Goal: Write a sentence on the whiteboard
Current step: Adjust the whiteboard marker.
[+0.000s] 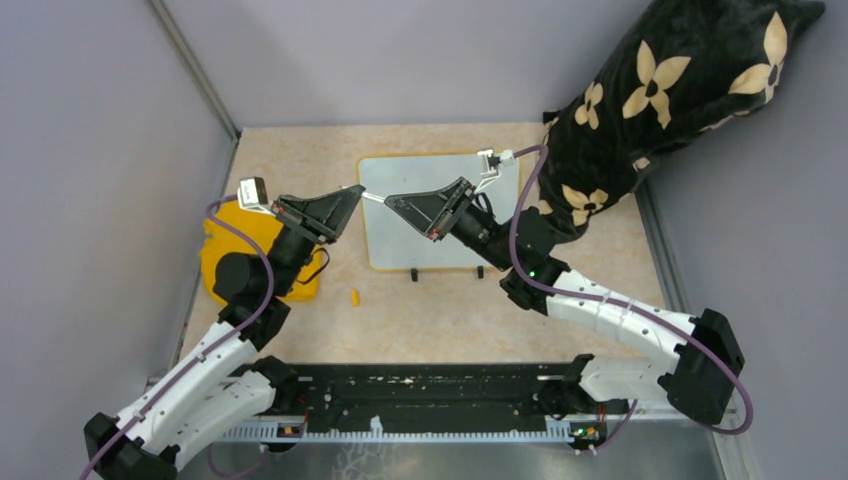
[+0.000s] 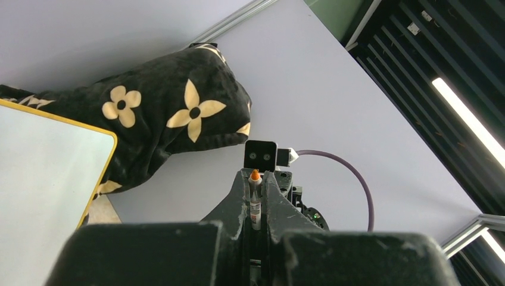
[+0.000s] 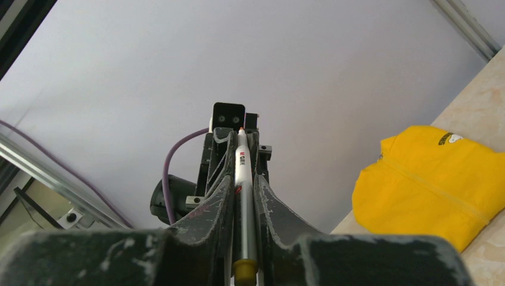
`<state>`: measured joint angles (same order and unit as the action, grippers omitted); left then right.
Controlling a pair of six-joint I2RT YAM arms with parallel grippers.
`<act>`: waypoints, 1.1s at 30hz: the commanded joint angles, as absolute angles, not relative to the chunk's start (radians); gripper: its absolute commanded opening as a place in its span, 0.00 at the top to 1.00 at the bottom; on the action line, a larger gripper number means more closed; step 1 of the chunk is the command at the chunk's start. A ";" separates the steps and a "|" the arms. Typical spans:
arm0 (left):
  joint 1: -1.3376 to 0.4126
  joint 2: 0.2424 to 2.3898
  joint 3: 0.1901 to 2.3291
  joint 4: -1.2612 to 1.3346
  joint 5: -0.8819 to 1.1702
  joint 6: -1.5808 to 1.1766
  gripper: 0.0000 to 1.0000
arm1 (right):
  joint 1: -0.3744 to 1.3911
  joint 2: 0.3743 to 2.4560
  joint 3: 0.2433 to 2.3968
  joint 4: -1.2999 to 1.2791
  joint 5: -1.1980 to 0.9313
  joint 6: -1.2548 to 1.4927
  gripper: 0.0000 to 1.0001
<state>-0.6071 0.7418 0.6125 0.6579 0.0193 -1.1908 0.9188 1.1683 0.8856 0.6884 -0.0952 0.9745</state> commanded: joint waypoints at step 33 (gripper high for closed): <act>-0.630 0.698 0.572 0.685 -0.059 -1.233 1.00 | 0.966 1.186 0.928 0.828 -0.058 0.999 0.70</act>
